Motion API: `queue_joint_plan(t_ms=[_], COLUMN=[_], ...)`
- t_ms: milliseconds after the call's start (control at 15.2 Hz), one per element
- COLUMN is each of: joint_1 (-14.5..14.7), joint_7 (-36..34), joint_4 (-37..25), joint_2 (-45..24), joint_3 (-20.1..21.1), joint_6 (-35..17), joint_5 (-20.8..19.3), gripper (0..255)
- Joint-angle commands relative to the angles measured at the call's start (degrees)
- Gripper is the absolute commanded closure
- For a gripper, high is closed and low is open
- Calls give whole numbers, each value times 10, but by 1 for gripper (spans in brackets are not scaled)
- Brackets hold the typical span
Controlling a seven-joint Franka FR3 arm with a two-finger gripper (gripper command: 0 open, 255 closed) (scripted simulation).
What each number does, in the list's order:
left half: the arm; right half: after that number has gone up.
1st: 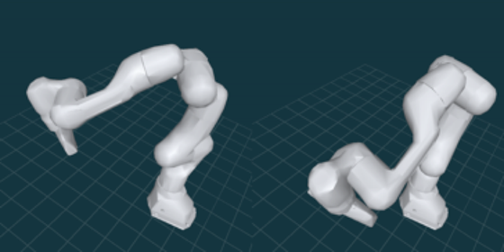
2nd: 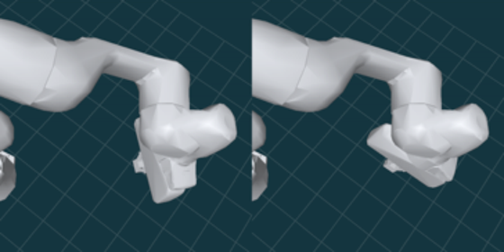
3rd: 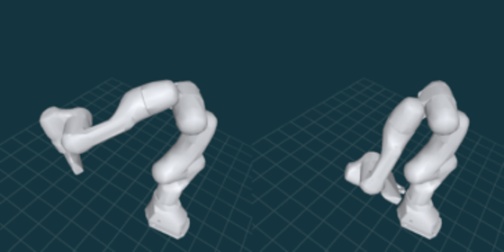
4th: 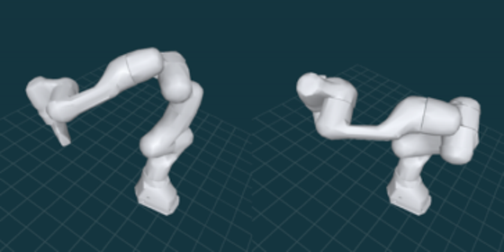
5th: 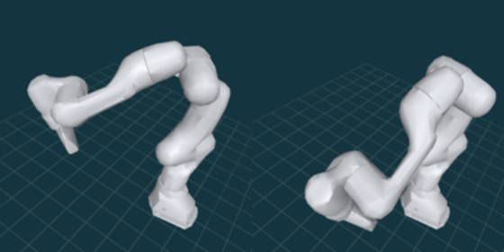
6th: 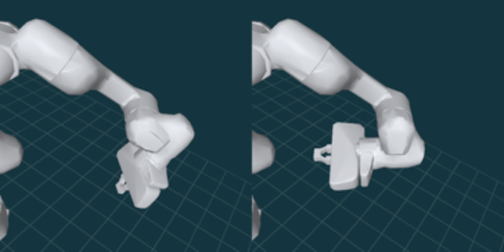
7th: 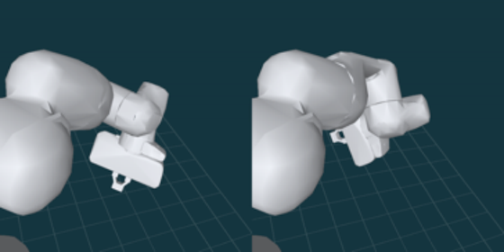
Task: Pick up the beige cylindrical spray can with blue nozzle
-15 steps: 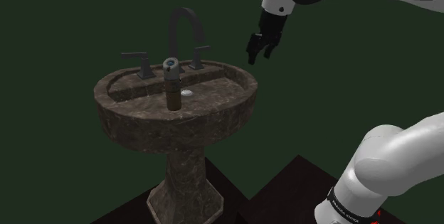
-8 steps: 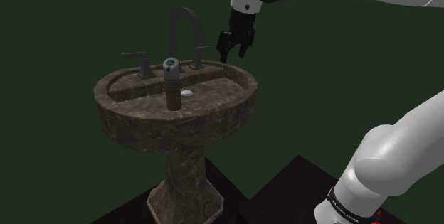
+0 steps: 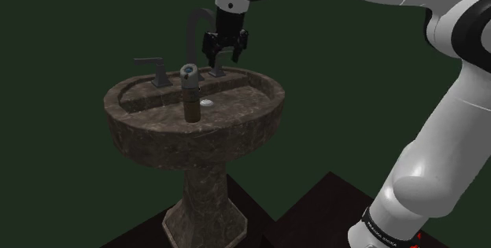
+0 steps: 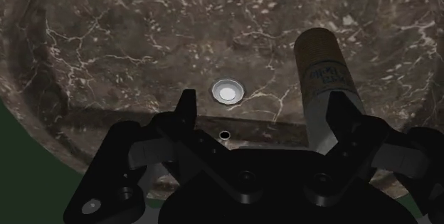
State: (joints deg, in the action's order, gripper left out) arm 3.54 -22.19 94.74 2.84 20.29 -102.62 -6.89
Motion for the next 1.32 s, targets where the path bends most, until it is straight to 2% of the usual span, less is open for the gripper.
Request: queue_joint_plan(t_ms=[0,198,396,462,924,1056,1122,1254], joint_1=[9,31,64,69,55,55,55,56], joint_7=[-25,-55,-80,-83,-89,-89,-89,-89], joint_4=[-53,-147,-265,-281,-188,-188,-191,-192], joint_2=[-48,-126,-215,-227,-203,-203,-205,-205], joint_3=[12,25,31,31,30,30,30,30], joint_6=[10,33,69,75,4,4,5,6], joint_5=[-17,-47,-82,-86,-78,-78,-78,-78], gripper=[0,0,0,0,0,0,255,255])
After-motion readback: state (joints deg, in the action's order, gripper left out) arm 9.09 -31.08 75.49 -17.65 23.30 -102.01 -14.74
